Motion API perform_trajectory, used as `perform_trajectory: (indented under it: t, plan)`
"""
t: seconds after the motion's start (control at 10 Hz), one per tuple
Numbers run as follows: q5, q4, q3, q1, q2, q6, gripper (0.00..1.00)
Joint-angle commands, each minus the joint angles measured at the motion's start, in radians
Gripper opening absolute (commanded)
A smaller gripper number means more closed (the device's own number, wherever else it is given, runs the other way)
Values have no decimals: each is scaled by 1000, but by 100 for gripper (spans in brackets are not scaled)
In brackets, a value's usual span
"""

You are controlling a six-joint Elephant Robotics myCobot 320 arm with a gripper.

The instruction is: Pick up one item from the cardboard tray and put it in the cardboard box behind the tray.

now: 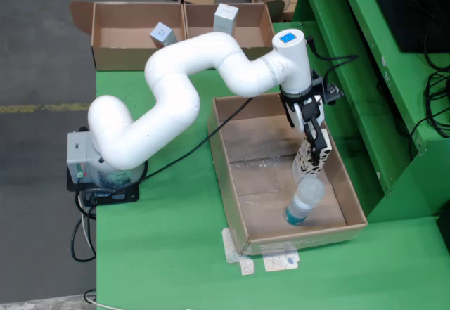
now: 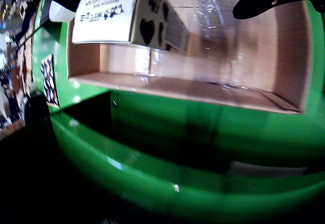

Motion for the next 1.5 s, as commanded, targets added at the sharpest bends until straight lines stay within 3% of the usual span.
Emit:
perform_trajectory:
  t: [0.0,0.3,0.4,0.5,0.9,1.0,1.2,1.4]
  plan:
    - [-361,405,637,52,-226,300,100]
    - [-361,405,637,53,-221,205,100]
    - [-361,405,637,53,-221,236,100]
    - [-361,405,637,53,-221,-32,100]
    - [-362,405,637,53,-221,-21,100]
    - [-362,405,637,53,-221,99,100]
    - [-361,405,637,53,-221,19,100]
    - [-362,405,637,53,-221,54,100]
